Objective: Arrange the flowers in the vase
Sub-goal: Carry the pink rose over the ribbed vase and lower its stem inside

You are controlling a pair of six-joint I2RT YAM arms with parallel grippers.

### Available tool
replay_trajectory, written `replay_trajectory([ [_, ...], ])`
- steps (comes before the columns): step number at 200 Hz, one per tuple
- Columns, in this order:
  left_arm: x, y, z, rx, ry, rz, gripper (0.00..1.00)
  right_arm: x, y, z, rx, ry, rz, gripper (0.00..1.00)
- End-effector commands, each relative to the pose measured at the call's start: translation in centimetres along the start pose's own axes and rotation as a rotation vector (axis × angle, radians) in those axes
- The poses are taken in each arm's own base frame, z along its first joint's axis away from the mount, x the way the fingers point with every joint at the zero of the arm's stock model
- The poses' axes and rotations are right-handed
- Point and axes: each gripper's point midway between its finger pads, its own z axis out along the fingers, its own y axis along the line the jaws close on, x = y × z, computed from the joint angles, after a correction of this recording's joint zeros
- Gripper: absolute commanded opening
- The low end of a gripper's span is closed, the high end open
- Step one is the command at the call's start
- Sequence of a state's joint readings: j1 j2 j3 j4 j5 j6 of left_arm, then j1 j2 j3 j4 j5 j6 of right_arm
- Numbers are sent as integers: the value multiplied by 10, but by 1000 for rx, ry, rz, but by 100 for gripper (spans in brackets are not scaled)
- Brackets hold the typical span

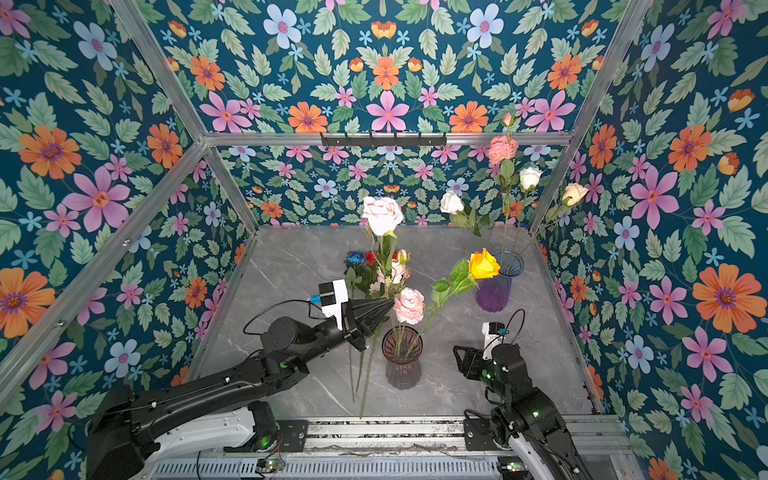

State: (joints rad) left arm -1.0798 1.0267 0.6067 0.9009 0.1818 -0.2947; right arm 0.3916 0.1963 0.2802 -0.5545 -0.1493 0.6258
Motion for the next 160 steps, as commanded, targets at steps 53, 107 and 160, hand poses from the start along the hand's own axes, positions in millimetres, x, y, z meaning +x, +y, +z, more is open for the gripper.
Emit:
replay_trajectory([
  [53, -5, 32, -36, -139, -207, -201, 3, -4, 1, 0, -1, -17, -4, 55],
  [107, 17, 36, -30, -143, -185, -265, 21, -4, 1, 0, 0, -18, -2, 55],
  [160, 32, 35, -28, -153, -132, -280, 39, -4, 1, 0, -3, -15, -3, 55],
])
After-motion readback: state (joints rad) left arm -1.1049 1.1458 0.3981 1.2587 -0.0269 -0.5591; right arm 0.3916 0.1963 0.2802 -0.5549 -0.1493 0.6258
